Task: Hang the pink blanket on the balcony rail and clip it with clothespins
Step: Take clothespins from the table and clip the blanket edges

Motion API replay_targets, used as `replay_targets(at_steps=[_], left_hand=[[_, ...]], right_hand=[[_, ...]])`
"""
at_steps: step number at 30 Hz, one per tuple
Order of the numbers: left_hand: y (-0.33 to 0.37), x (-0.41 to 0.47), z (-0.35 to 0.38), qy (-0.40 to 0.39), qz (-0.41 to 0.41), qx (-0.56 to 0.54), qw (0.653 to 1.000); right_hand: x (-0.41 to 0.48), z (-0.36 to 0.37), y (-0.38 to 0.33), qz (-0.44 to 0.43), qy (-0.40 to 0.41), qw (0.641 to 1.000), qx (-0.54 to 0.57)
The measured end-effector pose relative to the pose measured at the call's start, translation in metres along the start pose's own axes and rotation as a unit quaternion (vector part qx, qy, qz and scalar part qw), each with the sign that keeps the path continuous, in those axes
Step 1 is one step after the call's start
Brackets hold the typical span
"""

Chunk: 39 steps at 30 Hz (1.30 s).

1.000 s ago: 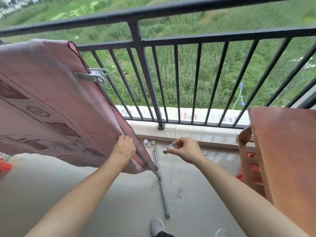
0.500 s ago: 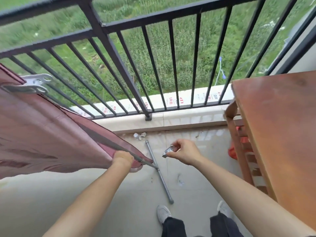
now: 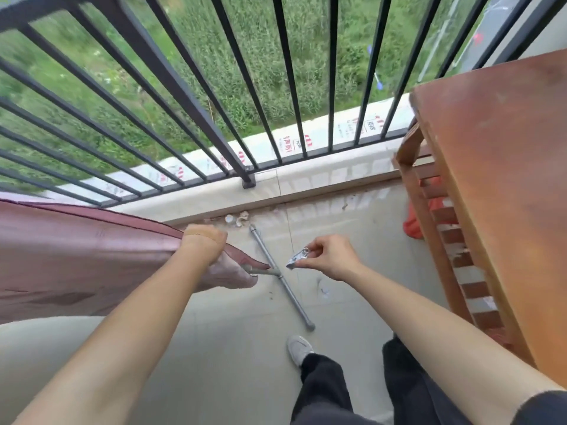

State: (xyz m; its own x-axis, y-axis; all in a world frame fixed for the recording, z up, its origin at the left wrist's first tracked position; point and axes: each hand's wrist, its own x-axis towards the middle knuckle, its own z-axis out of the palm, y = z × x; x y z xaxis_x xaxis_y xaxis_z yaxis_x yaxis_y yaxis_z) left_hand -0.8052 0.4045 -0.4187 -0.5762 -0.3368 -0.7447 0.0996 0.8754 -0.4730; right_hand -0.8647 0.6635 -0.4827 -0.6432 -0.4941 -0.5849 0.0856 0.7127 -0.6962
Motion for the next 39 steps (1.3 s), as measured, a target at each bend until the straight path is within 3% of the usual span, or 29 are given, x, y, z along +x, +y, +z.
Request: replay_targets(at_steps=[4, 11, 18, 27, 39], left_hand=[[-0.005, 0.020, 0.015, -0.039, -0.051, -0.112, 0.992], [0.010, 0.044, 0.028, -0.092, -0.016, -0.107, 0.990], [0.014, 0.057, 0.037, -0.040, 0.005, -0.145, 0.989], [0.018, 0.042, 0.026, -0.009, 0.016, -0.178, 0.984], [0.017, 0.043, 0.039, 0.049, 0.093, -0.079, 0.991]], right_hand=[[0.023, 0.027, 0.010, -0.006, -0.014, 0.999, 0.032], [0.059, 0.076, 0.025, -0.001, -0.047, 0.997, 0.055], [0.078, 0.100, 0.032, -0.027, -0.061, 0.995, 0.079], [0.094, 0.103, 0.028, -0.090, -0.021, 0.991, 0.095], [0.115, 0.118, -0.014, -0.202, -0.051, 0.974, 0.085]])
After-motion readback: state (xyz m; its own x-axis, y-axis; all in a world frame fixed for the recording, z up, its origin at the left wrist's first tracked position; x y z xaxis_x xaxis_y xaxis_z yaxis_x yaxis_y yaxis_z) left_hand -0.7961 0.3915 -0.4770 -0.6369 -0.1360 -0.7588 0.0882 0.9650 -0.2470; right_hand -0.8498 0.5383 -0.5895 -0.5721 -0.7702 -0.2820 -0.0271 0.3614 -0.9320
